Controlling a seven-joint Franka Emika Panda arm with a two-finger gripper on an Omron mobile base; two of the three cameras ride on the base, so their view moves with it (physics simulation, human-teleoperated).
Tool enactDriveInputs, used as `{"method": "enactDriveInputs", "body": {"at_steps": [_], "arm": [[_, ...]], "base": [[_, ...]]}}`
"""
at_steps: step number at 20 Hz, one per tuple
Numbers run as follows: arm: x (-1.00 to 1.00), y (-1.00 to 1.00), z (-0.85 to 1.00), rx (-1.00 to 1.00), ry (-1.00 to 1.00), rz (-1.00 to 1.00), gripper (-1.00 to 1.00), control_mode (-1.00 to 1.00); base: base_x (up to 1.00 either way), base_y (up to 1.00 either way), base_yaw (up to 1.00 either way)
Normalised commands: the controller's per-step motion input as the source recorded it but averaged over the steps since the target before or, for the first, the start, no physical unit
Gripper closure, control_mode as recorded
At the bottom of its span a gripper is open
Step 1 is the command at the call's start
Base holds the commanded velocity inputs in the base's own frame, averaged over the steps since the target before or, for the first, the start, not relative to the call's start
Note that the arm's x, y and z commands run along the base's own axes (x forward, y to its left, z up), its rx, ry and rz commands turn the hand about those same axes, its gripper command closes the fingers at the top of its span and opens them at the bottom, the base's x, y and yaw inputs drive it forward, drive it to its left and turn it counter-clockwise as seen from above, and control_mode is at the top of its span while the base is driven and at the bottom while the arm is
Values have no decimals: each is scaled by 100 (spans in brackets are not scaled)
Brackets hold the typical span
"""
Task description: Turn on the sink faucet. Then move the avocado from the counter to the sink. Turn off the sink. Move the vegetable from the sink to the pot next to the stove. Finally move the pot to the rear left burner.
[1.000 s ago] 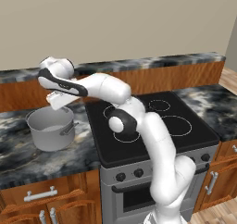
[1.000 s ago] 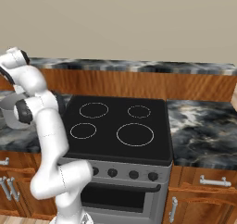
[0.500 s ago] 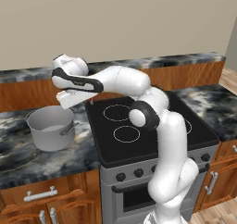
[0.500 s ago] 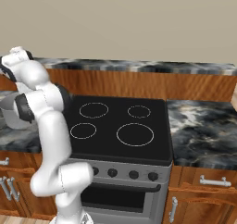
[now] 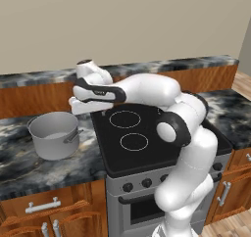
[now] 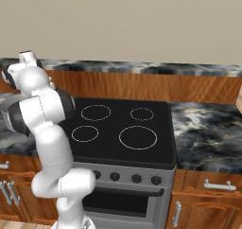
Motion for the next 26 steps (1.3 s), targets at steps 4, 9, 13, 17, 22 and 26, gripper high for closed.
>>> {"method": "enactDriveInputs", "body": {"at_steps": [4, 9, 13, 17, 22, 26], "arm": [[8, 9, 1, 13, 0, 0, -100, -100], [14, 6, 13, 9, 1, 0, -100, -100], [16, 10, 22, 3, 6, 0, -100, -100], [12, 30, 5, 0, 10, 0, -100, -100], [10, 48, -2, -1, 10, 0, -100, -100], [13, 41, -12, -1, 7, 0, -100, -100]], "base": [[0, 0, 0], [0, 0, 0], [0, 0, 0], [0, 0, 0], [0, 0, 0], [0, 0, 0]]}}
